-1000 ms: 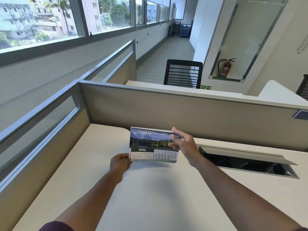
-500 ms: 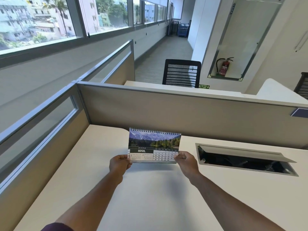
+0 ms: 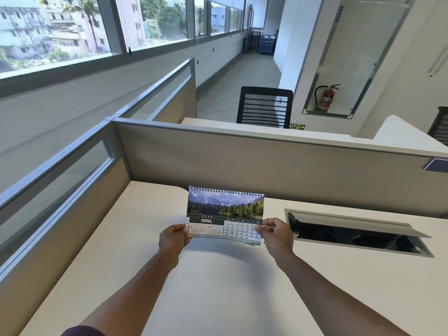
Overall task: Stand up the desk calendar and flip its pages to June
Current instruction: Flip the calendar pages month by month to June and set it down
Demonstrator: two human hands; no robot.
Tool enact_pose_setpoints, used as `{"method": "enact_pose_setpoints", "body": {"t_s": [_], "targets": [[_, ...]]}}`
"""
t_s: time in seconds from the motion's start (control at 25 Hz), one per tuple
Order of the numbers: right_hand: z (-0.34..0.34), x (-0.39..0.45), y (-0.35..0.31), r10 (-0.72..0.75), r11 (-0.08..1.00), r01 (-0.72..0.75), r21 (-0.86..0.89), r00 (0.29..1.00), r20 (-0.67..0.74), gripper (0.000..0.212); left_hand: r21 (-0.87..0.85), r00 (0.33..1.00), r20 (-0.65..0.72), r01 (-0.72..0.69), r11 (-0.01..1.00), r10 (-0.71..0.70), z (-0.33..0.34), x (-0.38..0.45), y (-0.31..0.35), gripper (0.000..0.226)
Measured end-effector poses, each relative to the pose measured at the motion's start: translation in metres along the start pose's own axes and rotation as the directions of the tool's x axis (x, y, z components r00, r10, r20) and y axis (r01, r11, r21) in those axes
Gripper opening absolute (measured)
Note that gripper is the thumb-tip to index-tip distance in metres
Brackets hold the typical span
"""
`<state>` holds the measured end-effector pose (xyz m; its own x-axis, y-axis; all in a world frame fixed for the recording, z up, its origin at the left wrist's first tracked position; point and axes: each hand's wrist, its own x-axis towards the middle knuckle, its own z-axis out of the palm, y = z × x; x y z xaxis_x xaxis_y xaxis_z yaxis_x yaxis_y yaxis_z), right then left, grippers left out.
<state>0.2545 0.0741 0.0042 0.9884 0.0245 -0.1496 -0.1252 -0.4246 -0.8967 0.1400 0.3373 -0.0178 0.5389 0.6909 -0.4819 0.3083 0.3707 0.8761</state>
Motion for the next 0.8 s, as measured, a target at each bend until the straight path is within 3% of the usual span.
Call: {"method": "enact_pose_setpoints", "body": {"t_s": [0.12,0.36,0.52,0.68,0.8], "targets": [[-0.004,-0.004,-0.005,-0.033,0.998,0.032,0.046,0.999,0.011,0.019,-0.004,1.000,-0.004,0.002,1.000,-0.002,0.000,0.002,0.000,0.013],[-0.023,-0.008,-0.043,-0.081,0.940,0.042,0.338,0.991,0.103,0.016,-0.001,1.000,-0.004,-0.004,1.000,0.004,-0.002,-0.001,0.003,0.017],[-0.027,-0.006,-0.071,-0.153,0.921,0.138,0.365,0.988,0.013,0.018,0.001,1.000,0.008,-0.001,1.000,0.001,0.000,-0.002,0.002,0.018],[-0.032,-0.007,-0.100,-0.055,0.875,0.031,0.484,0.998,0.037,0.042,-0.009,0.999,0.032,-0.011,1.000,0.011,0.000,-0.001,0.002,0.018],[-0.034,-0.005,-0.110,-0.145,0.881,0.077,0.466,0.983,0.112,0.066,-0.012,0.999,0.043,-0.011,1.000,0.011,-0.001,-0.003,0.002,0.019]]}}
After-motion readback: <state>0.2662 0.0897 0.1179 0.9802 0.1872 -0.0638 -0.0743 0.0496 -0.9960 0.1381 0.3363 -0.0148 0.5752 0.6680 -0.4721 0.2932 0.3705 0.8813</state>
